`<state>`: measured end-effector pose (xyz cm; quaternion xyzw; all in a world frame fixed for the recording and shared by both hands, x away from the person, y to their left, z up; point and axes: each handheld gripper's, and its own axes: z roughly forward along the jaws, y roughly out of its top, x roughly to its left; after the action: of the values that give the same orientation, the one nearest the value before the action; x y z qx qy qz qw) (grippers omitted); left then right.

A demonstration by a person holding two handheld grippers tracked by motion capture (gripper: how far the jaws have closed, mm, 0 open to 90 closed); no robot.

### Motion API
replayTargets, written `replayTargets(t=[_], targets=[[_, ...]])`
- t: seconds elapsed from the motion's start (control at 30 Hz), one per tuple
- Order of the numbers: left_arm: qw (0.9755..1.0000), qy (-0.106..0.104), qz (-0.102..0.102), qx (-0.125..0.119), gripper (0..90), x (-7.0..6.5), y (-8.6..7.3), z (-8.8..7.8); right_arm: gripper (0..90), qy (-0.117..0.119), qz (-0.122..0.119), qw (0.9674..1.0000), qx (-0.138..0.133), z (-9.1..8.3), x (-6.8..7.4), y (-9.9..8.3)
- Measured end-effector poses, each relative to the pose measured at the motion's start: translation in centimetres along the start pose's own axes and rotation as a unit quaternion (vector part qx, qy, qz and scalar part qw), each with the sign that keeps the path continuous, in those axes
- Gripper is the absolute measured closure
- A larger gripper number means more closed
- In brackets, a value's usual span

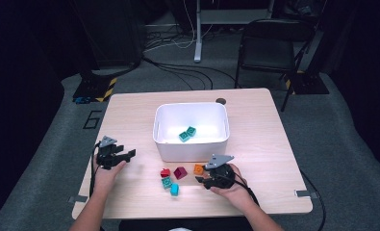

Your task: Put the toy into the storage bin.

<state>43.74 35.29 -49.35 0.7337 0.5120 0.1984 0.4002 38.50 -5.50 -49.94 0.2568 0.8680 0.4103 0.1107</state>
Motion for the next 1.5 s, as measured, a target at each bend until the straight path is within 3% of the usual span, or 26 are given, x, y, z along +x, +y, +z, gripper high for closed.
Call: replayTargets(t=[0.5, 0.7, 0.9, 1.27, 1.5], targets=[[1.0, 0.001, -0.002, -0.003, 35.5, 0.0, 0.0, 0.0, 46.8, -0.003, -0.017, 0.9993, 0.033, 0.7, -0.1, -0.9], [1.0, 0.001, 0.001, 0.001, 35.6, -0.1, 0.0, 0.0, 54.3, 0.009, -0.005, 0.9988, 0.049, 0.6, -0.6, -1.3], [1.0, 0.0, 0.0, 0.001, 35.5, 0.0, 0.0, 0.0, 58.0, 0.018, 0.002, 0.9986, 0.05, 0.4, -0.8, -1.1], [1.0, 0.001, -0.001, 0.001, 35.5, 0.0, -0.1, -0.1, 58.1, 0.023, -0.012, 0.9991, 0.032, -0.2, -0.6, -0.1], [1.0, 0.004, -0.002, -0.002, 35.5, 0.0, -0.1, -0.1, 58.1, 0.03, -0.007, 0.9993, 0.022, -0.7, -0.6, 0.3]])
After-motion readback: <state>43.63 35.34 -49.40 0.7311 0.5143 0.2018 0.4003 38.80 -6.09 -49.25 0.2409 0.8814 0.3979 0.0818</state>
